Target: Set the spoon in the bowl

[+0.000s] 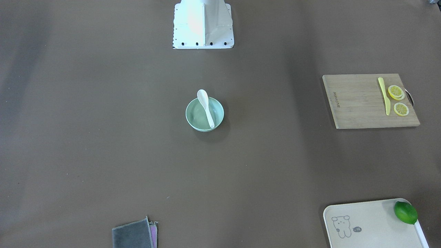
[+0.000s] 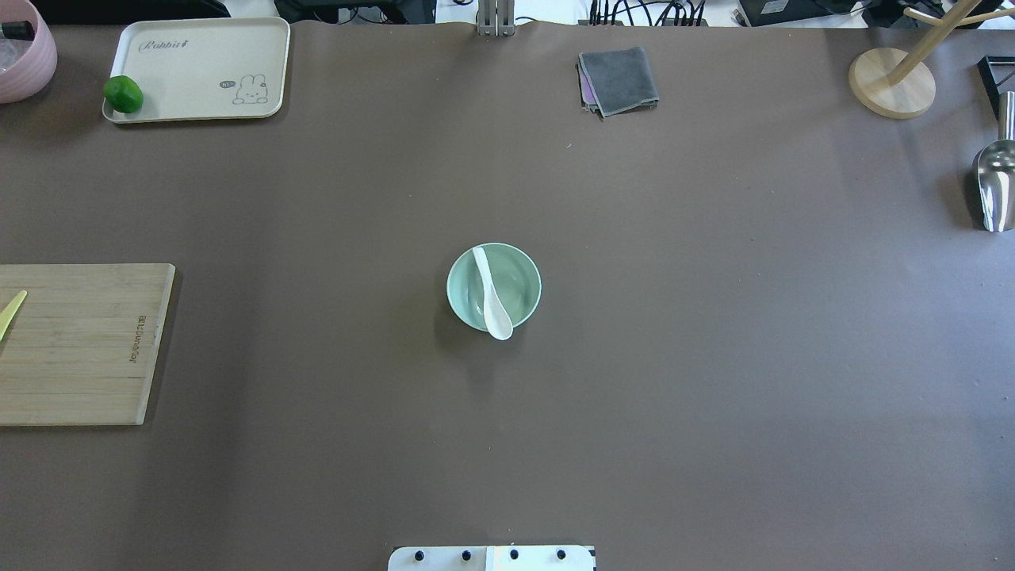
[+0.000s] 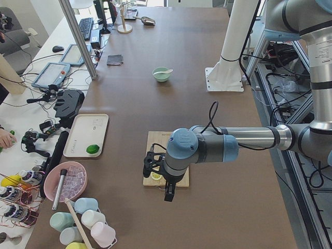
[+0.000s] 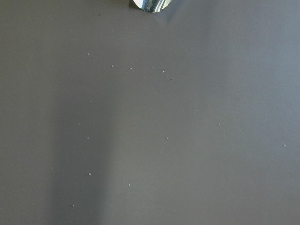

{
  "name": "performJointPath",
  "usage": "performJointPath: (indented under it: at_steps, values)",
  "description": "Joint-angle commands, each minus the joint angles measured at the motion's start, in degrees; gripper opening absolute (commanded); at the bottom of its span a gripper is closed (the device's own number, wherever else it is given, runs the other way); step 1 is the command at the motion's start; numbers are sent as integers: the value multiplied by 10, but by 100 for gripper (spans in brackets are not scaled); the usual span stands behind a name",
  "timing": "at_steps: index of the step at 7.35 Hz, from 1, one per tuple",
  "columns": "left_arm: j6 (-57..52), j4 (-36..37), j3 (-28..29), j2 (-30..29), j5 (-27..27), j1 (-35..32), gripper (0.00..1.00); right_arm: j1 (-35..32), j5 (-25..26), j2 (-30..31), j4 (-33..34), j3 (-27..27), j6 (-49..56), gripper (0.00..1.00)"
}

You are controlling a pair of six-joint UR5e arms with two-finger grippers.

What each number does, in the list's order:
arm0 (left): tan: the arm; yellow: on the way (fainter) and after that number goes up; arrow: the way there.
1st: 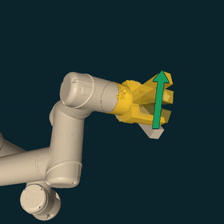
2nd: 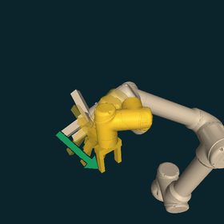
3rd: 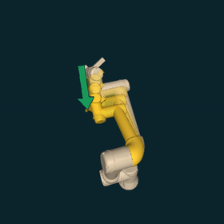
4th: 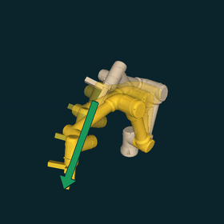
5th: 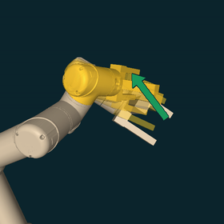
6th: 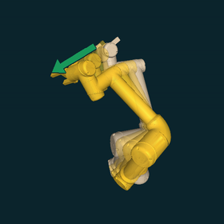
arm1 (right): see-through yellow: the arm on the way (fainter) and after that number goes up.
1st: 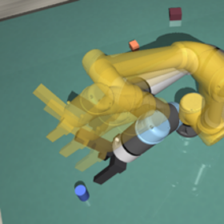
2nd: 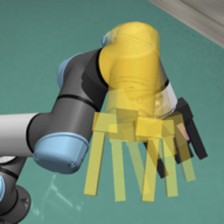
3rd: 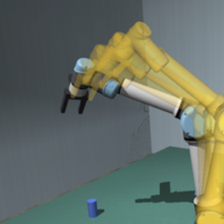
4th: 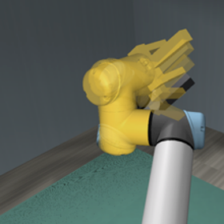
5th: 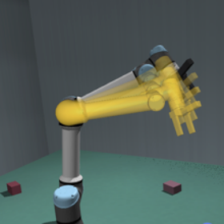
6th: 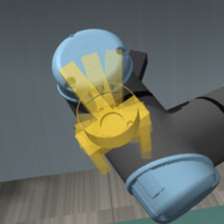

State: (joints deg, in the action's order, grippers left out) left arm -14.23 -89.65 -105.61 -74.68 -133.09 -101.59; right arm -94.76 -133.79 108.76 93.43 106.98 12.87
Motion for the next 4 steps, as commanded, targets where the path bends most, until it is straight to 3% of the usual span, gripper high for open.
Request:
performJointPath:
  at_steps: [1,4]
  values:
    - [0,-5,-1,1,0,0,98,0,-1,1,-1,0,0,100]
    - [0,-10,0,1,0,0,98,0,-2,1,-1,1,0,100]
